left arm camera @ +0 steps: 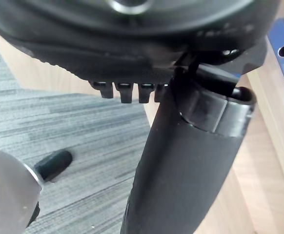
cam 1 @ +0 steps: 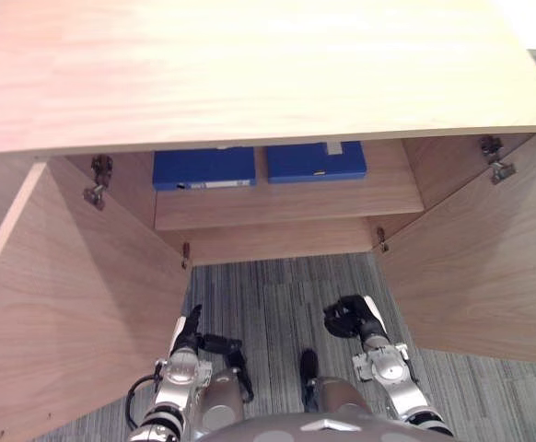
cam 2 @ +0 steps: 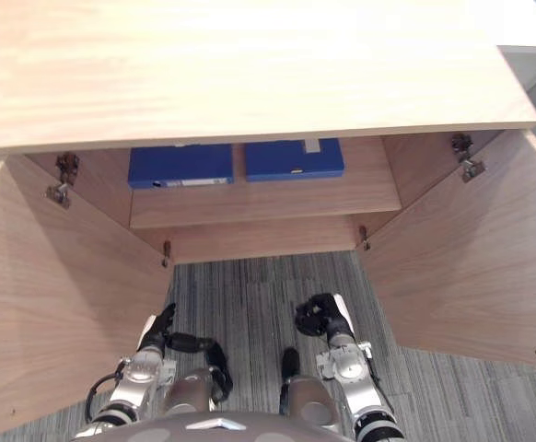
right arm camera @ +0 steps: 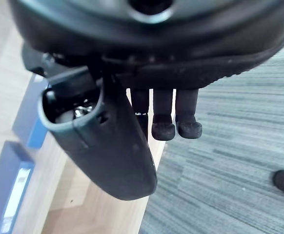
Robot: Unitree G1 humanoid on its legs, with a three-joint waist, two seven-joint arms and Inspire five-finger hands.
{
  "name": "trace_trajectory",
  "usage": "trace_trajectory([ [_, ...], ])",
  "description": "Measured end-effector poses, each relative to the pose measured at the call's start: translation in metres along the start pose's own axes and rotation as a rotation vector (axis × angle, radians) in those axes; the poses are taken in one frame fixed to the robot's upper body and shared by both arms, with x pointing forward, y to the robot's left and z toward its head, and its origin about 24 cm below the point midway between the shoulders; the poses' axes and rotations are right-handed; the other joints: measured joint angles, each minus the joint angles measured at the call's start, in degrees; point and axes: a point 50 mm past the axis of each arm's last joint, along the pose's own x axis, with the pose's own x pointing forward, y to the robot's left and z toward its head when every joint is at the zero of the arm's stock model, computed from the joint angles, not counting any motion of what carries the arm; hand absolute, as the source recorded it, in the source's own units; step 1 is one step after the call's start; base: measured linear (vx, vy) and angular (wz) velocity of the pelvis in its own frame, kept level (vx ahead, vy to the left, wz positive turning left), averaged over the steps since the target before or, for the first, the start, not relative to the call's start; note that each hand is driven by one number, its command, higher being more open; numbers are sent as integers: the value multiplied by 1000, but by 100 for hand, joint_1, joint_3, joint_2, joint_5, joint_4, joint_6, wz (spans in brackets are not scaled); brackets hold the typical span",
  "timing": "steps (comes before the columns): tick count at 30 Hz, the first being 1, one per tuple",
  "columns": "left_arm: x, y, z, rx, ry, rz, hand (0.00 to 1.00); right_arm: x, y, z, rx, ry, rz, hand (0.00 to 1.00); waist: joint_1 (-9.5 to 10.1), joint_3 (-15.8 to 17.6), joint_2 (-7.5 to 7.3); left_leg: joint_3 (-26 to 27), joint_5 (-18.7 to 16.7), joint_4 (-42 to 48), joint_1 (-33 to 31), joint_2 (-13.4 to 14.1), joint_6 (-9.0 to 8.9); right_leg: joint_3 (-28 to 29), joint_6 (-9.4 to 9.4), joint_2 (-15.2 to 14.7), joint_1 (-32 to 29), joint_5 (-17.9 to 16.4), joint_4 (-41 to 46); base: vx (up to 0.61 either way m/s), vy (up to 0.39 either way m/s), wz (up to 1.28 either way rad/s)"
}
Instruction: Walk over to the cabinet, pick up the folder, carry it to the office cabinet, place the folder inside the office cabinet, then close the office cabinet door
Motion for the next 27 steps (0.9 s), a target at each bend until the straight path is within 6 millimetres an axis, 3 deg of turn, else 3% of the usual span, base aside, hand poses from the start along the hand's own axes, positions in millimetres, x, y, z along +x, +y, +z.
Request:
trace_trajectory([
  [4, -4, -6, -16, -13, 68, -15, 100, -5, -6, -32, 47, 158, -52, 100, -2, -148, 10, 30, 287, -622, 474, -171, -8, 114, -4, -15, 285, 159, -285, -31, 26, -17],
  [7, -10, -12, -31, -43, 126, -18, 100, -16, -8, -62, 187, 306, -119, 100, -3, -301, 17, 20, 663, -1487, 952, -378, -49, 227, 15, -29, 367, 206, -422, -110, 48, -17],
  [12, -17, -15, -49, -40, 206, -30, 100, -31, -8, -87, 269, 436, -171, 100, -24, -341, -10, -20, 686, -1543, 1017, -474, -20, 287, 94, -77, 448, 222, -483, -89, 37, -3],
  [23, -18, -15, -54, -45, 230, -33, 100, -28, -6, -86, 440, 459, -233, 100, -35, -440, 40, -48, 569, -1539, 1182, -723, 160, 362, 171, -268, 702, 270, -660, 6, 48, 2],
  [27, -19, -16, -56, -40, 241, -40, 100, -28, -7, -87, 471, 471, -251, 100, -43, -480, 29, 23, 508, -1534, 1280, -728, 137, 438, 163, -263, 782, 265, -714, 23, -2, -12],
])
